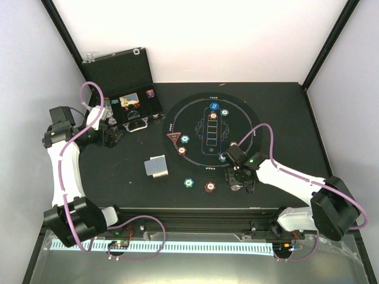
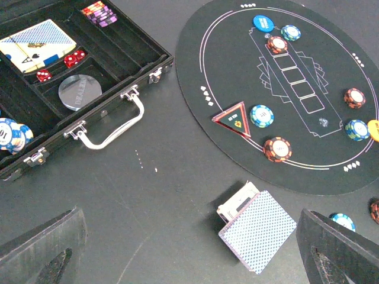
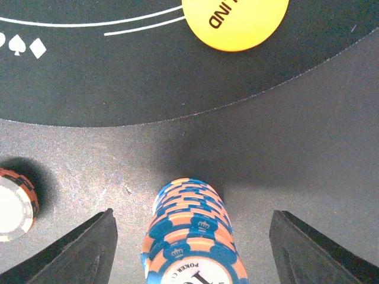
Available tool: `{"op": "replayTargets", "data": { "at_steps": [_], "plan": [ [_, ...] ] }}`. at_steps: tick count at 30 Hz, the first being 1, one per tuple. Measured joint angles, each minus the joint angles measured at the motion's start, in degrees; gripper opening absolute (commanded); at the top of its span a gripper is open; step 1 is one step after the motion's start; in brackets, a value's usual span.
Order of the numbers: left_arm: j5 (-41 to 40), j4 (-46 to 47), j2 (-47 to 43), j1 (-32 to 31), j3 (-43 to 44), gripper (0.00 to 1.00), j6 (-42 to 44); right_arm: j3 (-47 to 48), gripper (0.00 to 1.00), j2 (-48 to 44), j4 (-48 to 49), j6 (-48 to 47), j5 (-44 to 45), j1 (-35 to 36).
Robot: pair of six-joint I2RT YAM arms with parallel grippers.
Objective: Distribute texas hold em gaming equipment
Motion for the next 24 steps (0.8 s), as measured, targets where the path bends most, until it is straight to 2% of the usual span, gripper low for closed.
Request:
{"op": "replayTargets", "data": {
  "at_steps": [8, 14, 24],
  "plan": [
    [-0.02, 0.0, 0.0, 0.0, 0.02, 0.99, 0.02, -0.7, 0.62, 1.6, 0.42, 0.04, -0.02, 0.0],
    [0.0, 0.0, 0.0, 0.0, 0.02, 0.99, 0.02, -1.14, 0.48, 1.73, 0.79, 0.02, -0.02, 0.02],
    [0.0, -0.02, 0.0, 0.0, 0.02, 0.99, 0.02, -1.14, 0.38, 1.66, 0.96, 0.15, -0.02, 0.07]
  ]
}}
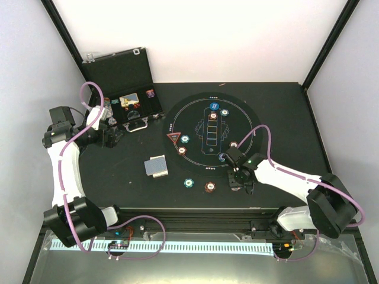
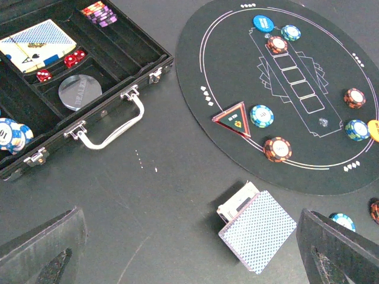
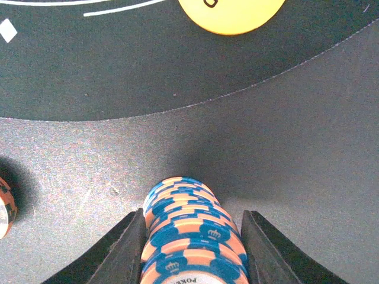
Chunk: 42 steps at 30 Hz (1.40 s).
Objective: Distribute texas hold em gaming equipment
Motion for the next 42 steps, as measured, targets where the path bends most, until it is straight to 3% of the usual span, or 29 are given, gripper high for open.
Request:
{"op": "replayTargets", "data": {
  "at_steps": [13, 23, 31, 37, 42],
  "plan": [
    [0.0, 0.0, 0.0, 0.0, 0.0, 0.99, 0.0, 3.52, 0.34, -0.59, -3.87, -0.28, 0.0, 0.24],
    [0.35, 0.02, 0.0, 0.0, 0.0, 0.99, 0.0, 16.59, 0.33, 2.97, -6.82, -2.67, -0.28, 0.59],
    [0.44, 0.09, 0.0, 0.0, -0.02, 0.99, -0.02, 32.48, 0.32, 20.28, -6.1, -5.99, -1.68, 1.46],
    [0.37, 0.2, 0.0, 0.0, -0.33, 0.99, 0.0, 54.31, 0.32, 41.05, -7.02, -9.66, -2.23, 1.53],
    [0.37, 0.15, 0.0, 0.0, -0.33, 0.99, 0.0, 67.73, 0.31, 52.87, -9.53, -11.87, -1.84, 1.53]
  ]
}}
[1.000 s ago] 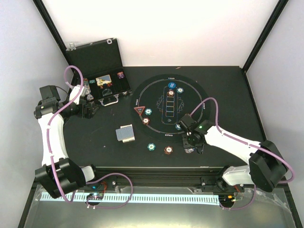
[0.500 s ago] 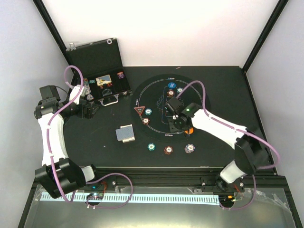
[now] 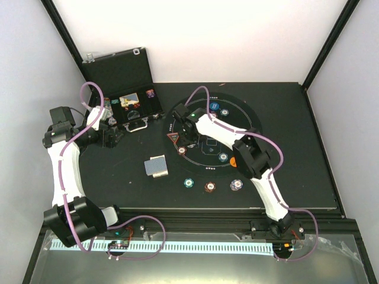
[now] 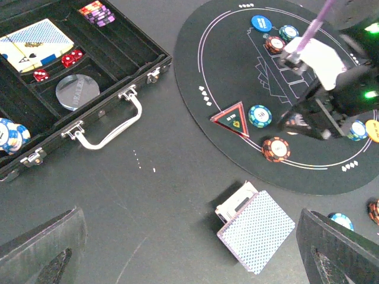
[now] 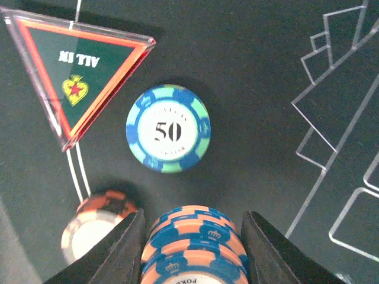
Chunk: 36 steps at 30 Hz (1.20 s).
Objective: Distribute texas hold em gaming equipment
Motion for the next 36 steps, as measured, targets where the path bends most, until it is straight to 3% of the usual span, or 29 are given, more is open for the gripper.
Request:
{"op": "replayTargets", "data": {
  "at_steps": [5, 13, 20, 36],
  "plan": [
    [-0.02, -0.07, 0.0, 0.0, 0.0, 0.99, 0.02, 5.42, 0.31, 5.57, -2.8, -0.85, -0.07, -0.04],
    [0.0, -0.07, 0.0, 0.0, 0.0, 0.99, 0.04, 6.19, 0.32, 6.19, -4.72, -1.66, -0.04, -0.04],
    [-0.02, -0.11, 0.0, 0.0, 0.0, 0.99, 0.04, 6.19, 0.55, 6.19, -4.94, -2.03, -0.04, -0.24],
    [0.0, -0.2, -0.81, 0.0, -0.07, 0.99, 0.04, 6.43, 0.75, 4.39, -7.21, -3.65, 1.95, -1.07]
  ]
}}
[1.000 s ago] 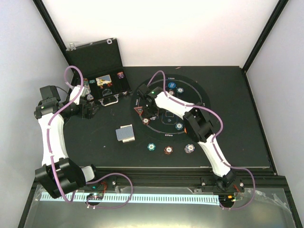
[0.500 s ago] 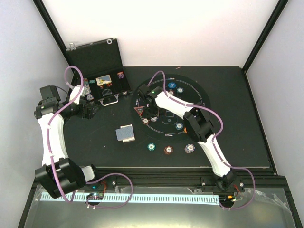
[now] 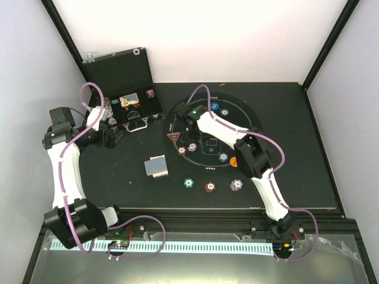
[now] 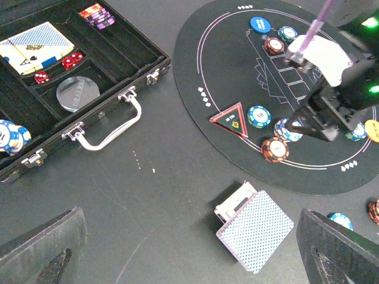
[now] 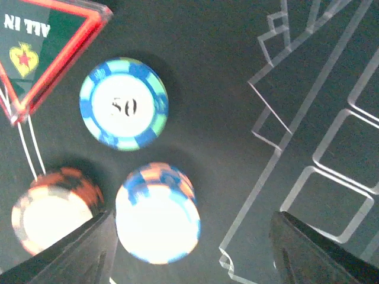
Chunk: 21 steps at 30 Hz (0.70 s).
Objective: Distribute texas hold em gaming equipment
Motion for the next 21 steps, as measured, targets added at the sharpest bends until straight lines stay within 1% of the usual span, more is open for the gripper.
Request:
{"op": "replayTargets", "data": {
  "at_steps": [4, 6, 9, 12, 16, 21],
  "plan": [
    [-0.02, -0.02, 0.0, 0.0, -0.35, 0.99, 0.04, -8.76, 0.83, -8.59, 0.87, -0.15, 1.38, -0.07],
    [0.0, -0.02, 0.0, 0.0, -0.37, 0.99, 0.02, -15.19, 0.86, -15.13, 1.62, 0.04, 2.01, -0.22],
    [-0.04, -0.02, 0.0, 0.0, -0.37, 0.99, 0.04, -24.96, 0.88, -24.46, 3.63, 0.96, 2.27, -0.39],
    [0.02, -0.04, 0.02, 0.0, -0.37, 0.99, 0.02, -36.94, 0.88, -34.45, 5.64, 2.82, 2.27, -0.52],
    [0.09, 0.0, 0.02, 0.0, -0.44, 0.99, 0.04, -50.97, 0.88, -44.65, 7.28, 6.27, 2.01, -0.59],
    [0.42, 0.2, 0.02, 0.0, -1.44, 0.99, 0.07, -62.82, 0.88, -53.44, 7.76, 10.34, 1.7, -0.61]
  ]
}}
